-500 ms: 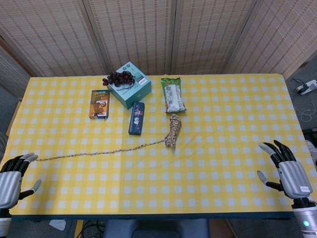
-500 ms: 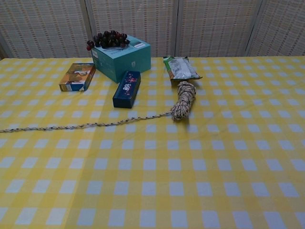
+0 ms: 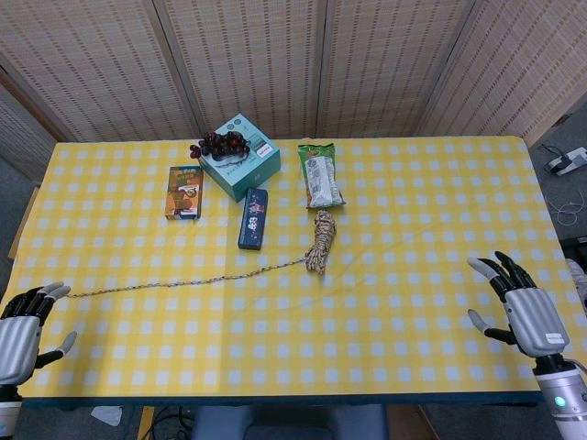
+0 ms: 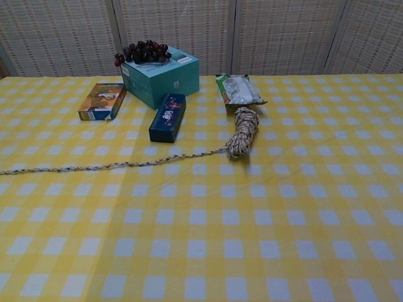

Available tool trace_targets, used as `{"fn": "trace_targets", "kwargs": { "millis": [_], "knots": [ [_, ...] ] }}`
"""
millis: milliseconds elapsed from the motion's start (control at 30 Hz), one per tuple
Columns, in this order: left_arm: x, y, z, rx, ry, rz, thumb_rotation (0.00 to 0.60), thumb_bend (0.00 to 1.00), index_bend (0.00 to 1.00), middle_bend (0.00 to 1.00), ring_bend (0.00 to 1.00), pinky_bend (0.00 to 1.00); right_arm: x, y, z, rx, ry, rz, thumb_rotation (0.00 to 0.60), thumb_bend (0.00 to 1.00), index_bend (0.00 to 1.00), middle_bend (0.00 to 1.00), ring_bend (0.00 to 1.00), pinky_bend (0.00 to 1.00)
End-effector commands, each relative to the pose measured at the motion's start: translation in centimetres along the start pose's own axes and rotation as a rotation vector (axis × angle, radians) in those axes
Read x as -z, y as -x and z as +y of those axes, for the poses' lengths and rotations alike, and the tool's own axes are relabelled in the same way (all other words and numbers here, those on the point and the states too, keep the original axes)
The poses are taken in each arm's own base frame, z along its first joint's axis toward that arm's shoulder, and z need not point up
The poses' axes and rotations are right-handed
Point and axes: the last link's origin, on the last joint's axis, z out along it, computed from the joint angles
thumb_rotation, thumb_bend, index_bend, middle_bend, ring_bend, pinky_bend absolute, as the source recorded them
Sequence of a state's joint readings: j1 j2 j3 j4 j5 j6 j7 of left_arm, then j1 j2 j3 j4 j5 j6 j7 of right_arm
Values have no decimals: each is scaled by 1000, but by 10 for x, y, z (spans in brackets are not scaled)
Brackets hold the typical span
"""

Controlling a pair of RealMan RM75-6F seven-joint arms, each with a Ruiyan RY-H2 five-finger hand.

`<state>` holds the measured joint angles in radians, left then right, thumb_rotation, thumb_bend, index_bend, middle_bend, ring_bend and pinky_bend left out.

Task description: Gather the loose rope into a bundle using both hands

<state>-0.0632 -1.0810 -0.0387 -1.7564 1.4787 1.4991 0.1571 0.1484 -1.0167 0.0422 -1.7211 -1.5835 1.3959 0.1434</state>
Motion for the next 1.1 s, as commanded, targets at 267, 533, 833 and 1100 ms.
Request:
{"fn": "trace_targets", "kwargs": {
  "millis": [267, 533, 833, 1100],
  "knots": [
    [3, -1, 0, 8, -1, 5, 600, 279, 256, 195, 153, 144, -80, -10, -48, 124, -233, -100, 600, 284, 156, 216, 72, 206],
    [7, -3, -4, 4, -17, 7, 600, 280, 256, 195, 153, 144, -141, 6, -93, 226, -350, -209, 600, 284, 162, 220, 74, 206],
    [10, -1, -6, 4, -26, 0, 600, 279, 257, 195, 153, 144, -199, 39, -129, 253, -369, -307, 600, 589, 162, 220, 74, 206],
    [12, 1, -7, 3, -30, -10, 600, 279, 258, 195, 153, 144, -242, 68, -150, 244, -332, -393, 600, 837, 162, 220, 74, 206]
  ]
}}
